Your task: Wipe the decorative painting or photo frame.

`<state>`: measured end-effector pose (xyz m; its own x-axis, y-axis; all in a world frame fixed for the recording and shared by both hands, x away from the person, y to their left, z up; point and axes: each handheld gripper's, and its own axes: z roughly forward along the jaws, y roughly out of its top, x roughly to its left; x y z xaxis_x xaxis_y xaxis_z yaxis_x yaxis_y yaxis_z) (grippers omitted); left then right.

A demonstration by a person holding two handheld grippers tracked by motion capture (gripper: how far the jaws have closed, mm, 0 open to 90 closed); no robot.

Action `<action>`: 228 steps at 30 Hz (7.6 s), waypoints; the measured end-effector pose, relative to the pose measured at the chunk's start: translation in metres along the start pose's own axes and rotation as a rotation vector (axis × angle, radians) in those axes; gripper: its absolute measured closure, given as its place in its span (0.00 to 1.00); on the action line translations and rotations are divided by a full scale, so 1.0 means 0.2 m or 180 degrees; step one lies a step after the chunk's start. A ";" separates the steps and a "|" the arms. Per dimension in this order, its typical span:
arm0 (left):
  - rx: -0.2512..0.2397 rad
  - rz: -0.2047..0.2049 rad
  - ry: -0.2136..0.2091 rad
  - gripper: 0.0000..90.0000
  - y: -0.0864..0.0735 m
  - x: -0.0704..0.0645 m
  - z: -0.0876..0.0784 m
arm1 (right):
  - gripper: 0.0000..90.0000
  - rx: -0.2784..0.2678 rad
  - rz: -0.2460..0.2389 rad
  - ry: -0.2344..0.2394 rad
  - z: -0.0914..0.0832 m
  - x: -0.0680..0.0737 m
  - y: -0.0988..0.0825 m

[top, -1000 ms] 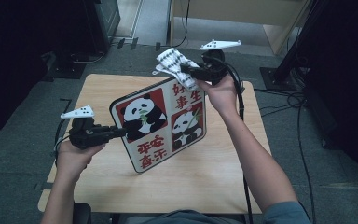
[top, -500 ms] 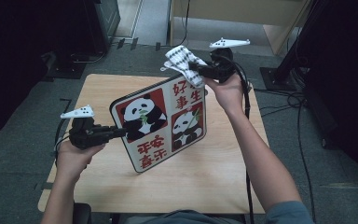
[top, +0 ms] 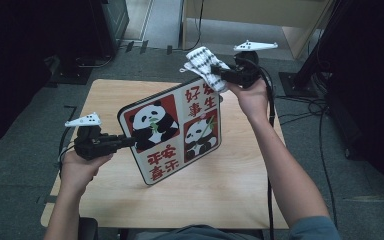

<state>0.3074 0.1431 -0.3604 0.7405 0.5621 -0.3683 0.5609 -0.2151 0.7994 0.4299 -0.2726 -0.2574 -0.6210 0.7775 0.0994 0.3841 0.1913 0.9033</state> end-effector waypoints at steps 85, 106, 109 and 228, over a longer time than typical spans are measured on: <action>-0.0024 0.0001 -0.0006 0.86 -0.01 0.01 0.01 | 0.88 0.0719 0.0351 0.0028 0.03 -0.17 -0.47; -0.0016 0.0006 0.0000 0.86 -0.01 0.01 0.01 | 0.87 0.0747 0.0393 0.0004 0.04 -0.16 -0.59; -0.0016 0.0004 0.0000 0.86 -0.01 0.01 0.01 | 0.87 0.0748 0.0383 0.0011 0.04 -0.17 -0.61; 0.0000 -0.0074 0.0181 0.83 -0.04 -0.02 0.03 | 0.85 0.0680 0.0544 -0.0578 0.10 -0.56 -1.05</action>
<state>0.3026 0.1384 -0.3679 0.7051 0.6114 -0.3592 0.5776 -0.2015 0.7911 0.4327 -0.3885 -0.4675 -0.4107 0.8996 0.1486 0.6188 0.1553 0.7701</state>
